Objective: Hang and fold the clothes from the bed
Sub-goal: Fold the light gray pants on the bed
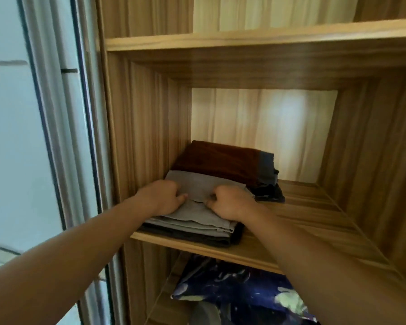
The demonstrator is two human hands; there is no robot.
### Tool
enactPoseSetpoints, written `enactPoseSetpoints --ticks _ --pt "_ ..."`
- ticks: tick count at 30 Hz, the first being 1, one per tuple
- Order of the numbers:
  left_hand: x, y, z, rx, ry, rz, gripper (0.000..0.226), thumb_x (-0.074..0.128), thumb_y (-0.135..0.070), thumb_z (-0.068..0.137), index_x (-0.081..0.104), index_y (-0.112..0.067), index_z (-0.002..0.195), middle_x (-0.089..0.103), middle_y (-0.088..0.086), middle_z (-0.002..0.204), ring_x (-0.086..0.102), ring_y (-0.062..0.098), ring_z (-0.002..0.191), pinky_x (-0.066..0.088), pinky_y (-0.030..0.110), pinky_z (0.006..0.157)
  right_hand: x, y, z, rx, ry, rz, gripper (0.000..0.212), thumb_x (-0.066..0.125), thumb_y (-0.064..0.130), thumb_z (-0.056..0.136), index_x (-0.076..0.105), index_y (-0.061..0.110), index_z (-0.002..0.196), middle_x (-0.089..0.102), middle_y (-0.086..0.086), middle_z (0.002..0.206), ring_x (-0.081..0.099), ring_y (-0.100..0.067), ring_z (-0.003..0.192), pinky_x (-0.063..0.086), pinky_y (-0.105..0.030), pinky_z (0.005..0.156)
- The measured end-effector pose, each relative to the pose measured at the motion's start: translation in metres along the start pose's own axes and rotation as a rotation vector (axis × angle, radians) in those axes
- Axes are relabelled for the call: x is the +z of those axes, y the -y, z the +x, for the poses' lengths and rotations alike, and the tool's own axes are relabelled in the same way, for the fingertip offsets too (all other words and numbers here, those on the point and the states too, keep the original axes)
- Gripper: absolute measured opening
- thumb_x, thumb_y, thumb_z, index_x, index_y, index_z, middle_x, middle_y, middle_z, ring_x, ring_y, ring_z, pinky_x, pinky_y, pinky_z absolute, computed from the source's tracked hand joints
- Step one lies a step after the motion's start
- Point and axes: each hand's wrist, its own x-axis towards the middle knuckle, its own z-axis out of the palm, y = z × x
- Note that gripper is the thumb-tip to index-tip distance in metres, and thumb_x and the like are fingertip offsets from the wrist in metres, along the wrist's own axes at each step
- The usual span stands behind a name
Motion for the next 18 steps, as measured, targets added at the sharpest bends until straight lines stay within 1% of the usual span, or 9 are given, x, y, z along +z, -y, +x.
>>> enactPoseSetpoints --ticks 2,3,5,7,10,13,14,16,18 --pt "-0.017 -0.002 -0.028 0.005 -0.003 -0.045 0.042 0.043 -0.054 0.101 0.062 -0.018 0.109 0.065 0.002 0.099 0.061 0.019 0.092 0.051 0.036 0.083 -0.026 0.014 -0.013 -0.045 0.055 -0.013 0.037 0.054 0.055 0.096 0.068 0.022 0.107 0.066 0.0 0.098 0.062 -0.016 0.087 0.053 -0.035 0.077" --pt "-0.026 -0.001 -0.044 0.008 -0.019 -0.062 0.04 0.044 -0.054 0.1 0.062 -0.019 0.109 0.065 0.001 0.099 0.062 0.019 0.093 0.05 0.035 0.083 -0.038 0.023 -0.02 -0.067 0.077 -0.013 0.036 0.056 0.056 0.095 0.067 0.025 0.109 0.066 0.003 0.1 0.062 -0.015 0.089 0.053 -0.035 0.078" --pt "-0.045 0.005 -0.079 -0.007 -0.047 -0.05 0.035 0.047 -0.049 0.101 0.062 -0.019 0.094 0.065 -0.001 0.087 0.062 0.017 0.085 0.048 0.033 0.074 -0.054 0.042 -0.034 -0.127 0.093 0.004 0.036 0.058 0.057 0.094 0.067 0.028 0.112 0.065 0.005 0.108 0.061 -0.015 0.096 0.053 -0.037 0.085" --pt "-0.062 0.011 -0.115 -0.054 -0.046 -0.018 0.035 0.048 -0.046 0.1 0.065 -0.018 0.087 0.066 0.0 0.082 0.064 0.016 0.082 0.052 0.036 0.077 -0.061 0.056 -0.049 -0.19 0.079 0.02 0.036 0.06 0.057 0.093 0.068 0.029 0.113 0.064 0.005 0.113 0.059 -0.015 0.102 0.052 -0.038 0.091" --pt "-0.073 0.022 -0.161 -0.159 0.027 0.096 0.037 0.046 -0.043 0.102 0.069 -0.013 0.105 0.067 -0.001 0.103 0.063 0.017 0.098 0.051 0.034 0.086 -0.062 0.07 -0.072 -0.248 0.087 0.004 0.035 0.06 0.057 0.093 0.067 0.028 0.111 0.064 0.003 0.113 0.06 -0.017 0.101 0.052 -0.038 0.091" --pt "-0.068 0.028 -0.194 -0.297 0.152 0.212 0.047 0.044 -0.048 0.102 0.066 -0.012 0.122 0.065 0.002 0.123 0.061 0.021 0.111 0.049 0.036 0.097 -0.058 0.078 -0.093 -0.275 0.123 -0.055 0.041 0.059 0.056 0.093 0.07 0.02 0.107 0.069 -0.007 0.111 0.064 -0.025 0.1 0.052 -0.043 0.092" --pt "-0.065 0.03 -0.202 -0.328 0.176 0.224 0.049 0.044 -0.049 0.102 0.065 -0.012 0.126 0.064 0.003 0.126 0.06 0.022 0.114 0.049 0.037 0.099 -0.056 0.079 -0.098 -0.286 0.132 -0.077 0.041 0.058 0.055 0.094 0.07 0.018 0.107 0.069 -0.008 0.111 0.064 -0.025 0.1 0.052 -0.042 0.092" --pt "-0.06 0.031 -0.211 -0.364 0.181 0.211 0.048 0.046 -0.048 0.101 0.065 -0.012 0.127 0.065 0.004 0.126 0.061 0.022 0.114 0.049 0.036 0.098 -0.055 0.081 -0.108 -0.306 0.147 -0.115 0.036 0.057 0.053 0.095 0.069 0.021 0.107 0.068 -0.003 0.108 0.062 -0.021 0.098 0.052 -0.038 0.091" --pt "-0.055 0.032 -0.217 -0.376 0.177 0.168 0.044 0.048 -0.045 0.101 0.069 -0.01 0.118 0.068 0.005 0.118 0.064 0.021 0.106 0.05 0.033 0.093 -0.056 0.083 -0.112 -0.304 0.159 -0.124 0.033 0.057 0.055 0.094 0.067 0.025 0.105 0.067 0.001 0.106 0.062 -0.018 0.096 0.052 -0.038 0.091"
